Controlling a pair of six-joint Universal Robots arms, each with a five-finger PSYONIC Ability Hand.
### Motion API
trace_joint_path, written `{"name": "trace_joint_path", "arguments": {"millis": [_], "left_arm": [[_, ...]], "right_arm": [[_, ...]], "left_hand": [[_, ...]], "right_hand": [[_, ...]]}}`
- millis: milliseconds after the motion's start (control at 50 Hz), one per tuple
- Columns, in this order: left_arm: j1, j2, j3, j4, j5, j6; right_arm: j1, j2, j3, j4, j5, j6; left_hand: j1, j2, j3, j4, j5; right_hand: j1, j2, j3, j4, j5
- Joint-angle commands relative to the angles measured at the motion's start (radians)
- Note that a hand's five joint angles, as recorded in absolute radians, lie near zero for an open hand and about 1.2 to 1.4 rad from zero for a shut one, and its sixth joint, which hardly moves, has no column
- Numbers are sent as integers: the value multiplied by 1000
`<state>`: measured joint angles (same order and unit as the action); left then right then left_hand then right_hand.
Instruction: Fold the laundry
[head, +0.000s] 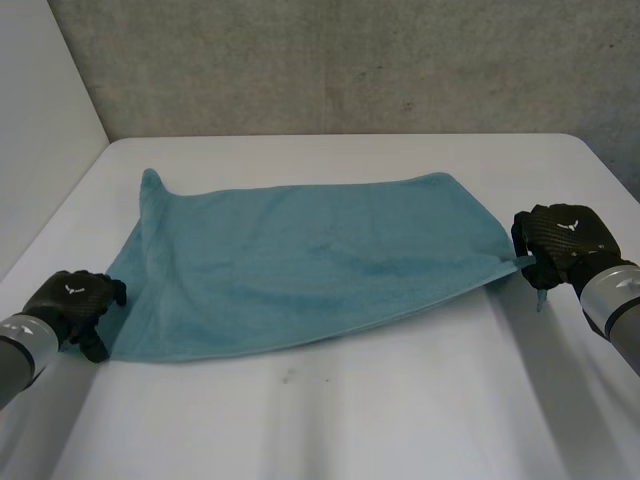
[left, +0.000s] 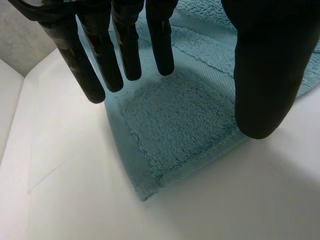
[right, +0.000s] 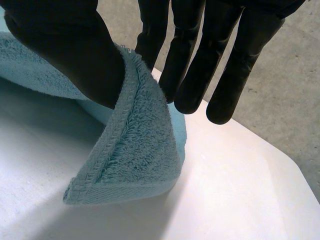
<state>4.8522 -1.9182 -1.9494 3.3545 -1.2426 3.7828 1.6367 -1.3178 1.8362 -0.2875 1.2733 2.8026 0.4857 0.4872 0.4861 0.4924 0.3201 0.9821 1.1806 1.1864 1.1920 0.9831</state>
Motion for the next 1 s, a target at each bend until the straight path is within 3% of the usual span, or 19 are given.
{"name": "trace_joint_path", "arguments": {"millis": [20,600,660,780,1000], "left_arm": [[-5,-21,18,23,0,0],[-39,-54,55,114,-5,0],[-43,-44,53,95,-9,-2],[-57,2,30,-2,-3,0],[-29,8,3,-43,3,9]], "right_arm": [[0,0,0,-1,0,0],[0,0,0,-1,0,-2],[0,0,1,-1,1,-2],[-5,0,0,-1,3,-2],[-2,0,0,-1,3,-8]], "left_hand": [[115,114,115,109,106],[471,469,470,464,462],[392,390,392,385,383],[-230,-232,-231,-237,-239],[-231,-233,-232,-238,-240]], "right_hand": [[414,216,210,204,239],[414,216,210,204,239],[414,216,210,204,239],[414,216,210,204,239],[414,216,210,204,239]]}}
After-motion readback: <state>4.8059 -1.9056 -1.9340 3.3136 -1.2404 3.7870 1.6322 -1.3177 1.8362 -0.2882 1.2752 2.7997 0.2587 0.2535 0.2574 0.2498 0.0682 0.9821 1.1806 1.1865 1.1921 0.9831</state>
